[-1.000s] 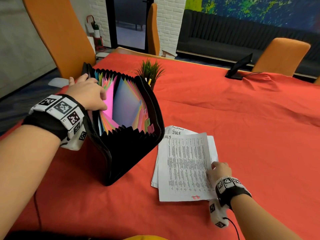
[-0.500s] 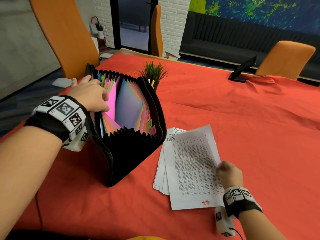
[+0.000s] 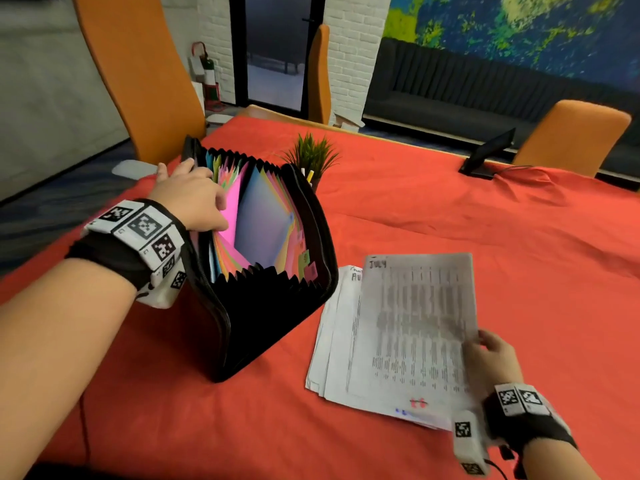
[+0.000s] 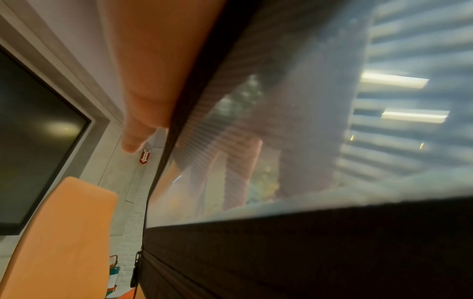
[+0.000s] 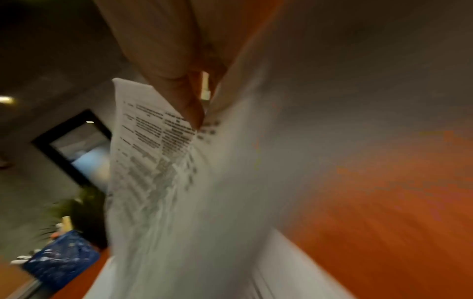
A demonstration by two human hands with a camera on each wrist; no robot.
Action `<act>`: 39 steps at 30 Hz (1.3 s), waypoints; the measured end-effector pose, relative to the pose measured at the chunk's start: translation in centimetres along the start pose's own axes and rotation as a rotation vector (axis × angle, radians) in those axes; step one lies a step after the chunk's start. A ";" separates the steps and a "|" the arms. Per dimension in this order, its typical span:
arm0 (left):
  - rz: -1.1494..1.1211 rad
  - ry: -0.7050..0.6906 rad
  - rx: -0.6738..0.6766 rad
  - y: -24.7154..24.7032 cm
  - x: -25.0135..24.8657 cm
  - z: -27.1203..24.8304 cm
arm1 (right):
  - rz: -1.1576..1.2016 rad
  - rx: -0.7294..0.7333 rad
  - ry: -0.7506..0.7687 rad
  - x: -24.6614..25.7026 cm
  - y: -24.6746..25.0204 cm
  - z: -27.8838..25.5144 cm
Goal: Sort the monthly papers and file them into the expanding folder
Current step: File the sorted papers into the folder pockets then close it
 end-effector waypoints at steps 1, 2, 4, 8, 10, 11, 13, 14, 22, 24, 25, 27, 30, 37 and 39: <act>-0.001 -0.005 0.001 0.0 -0.1 0.0 | -0.024 -0.029 0.053 1.6 0.4 0.3; -0.002 -0.008 0.001 0.1 -0.1 0.0 | -0.032 -0.064 0.116 3.3 0.9 1.1; 0.002 -0.018 0.004 0.2 -0.3 -0.1 | -0.056 -0.119 0.239 7.9 2.1 2.6; 0.000 -0.038 0.009 0.6 -0.8 -0.5 | -0.081 -0.194 0.421 18.8 3.7 4.9; -0.006 -0.049 0.007 0.8 -1.1 -0.5 | -0.050 -0.182 0.498 23.6 3.1 5.3; -0.009 -0.054 0.006 0.8 -1.2 -0.4 | -0.016 -0.156 0.530 25.7 2.3 5.3; -0.007 -0.063 0.009 0.9 -1.4 -0.3 | 0.014 -0.111 0.582 29.2 0.0 5.0; -0.004 -0.068 0.012 0.9 -1.5 -0.3 | 0.006 -0.096 0.601 30.4 -1.3 4.9; -0.003 -0.083 0.018 1.1 -1.7 0.0 | -0.244 0.151 0.690 34.0 -12.0 -1.0; -0.001 -0.078 0.023 1.0 -1.6 0.0 | -0.324 0.193 0.720 33.4 -13.7 -2.6; -0.001 -0.076 0.024 0.9 -1.5 0.0 | -0.371 0.208 0.725 33.0 -14.3 -3.2; 0.005 -0.076 0.023 0.8 -1.5 0.0 | -0.451 0.234 0.728 32.7 -15.1 -3.7; 0.024 -0.081 0.005 0.9 -1.6 0.0 | -0.520 0.278 0.637 33.1 -15.9 -3.3; 0.058 -0.103 -0.002 1.2 -2.3 -0.3 | -0.505 0.778 0.250 30.4 -23.1 -5.1; 0.068 -0.103 0.002 1.3 -2.4 -0.4 | -0.468 0.919 0.048 28.2 -24.4 -5.6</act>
Point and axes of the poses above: each hand's wrist, its own z-axis towards the middle knuckle, its own y-axis out of the back of the hand, x = y × z, the point moved 4 cm from there along z, towards the middle knuckle, and after that the axes turned 12 degrees about z, right-handed, at the moved point
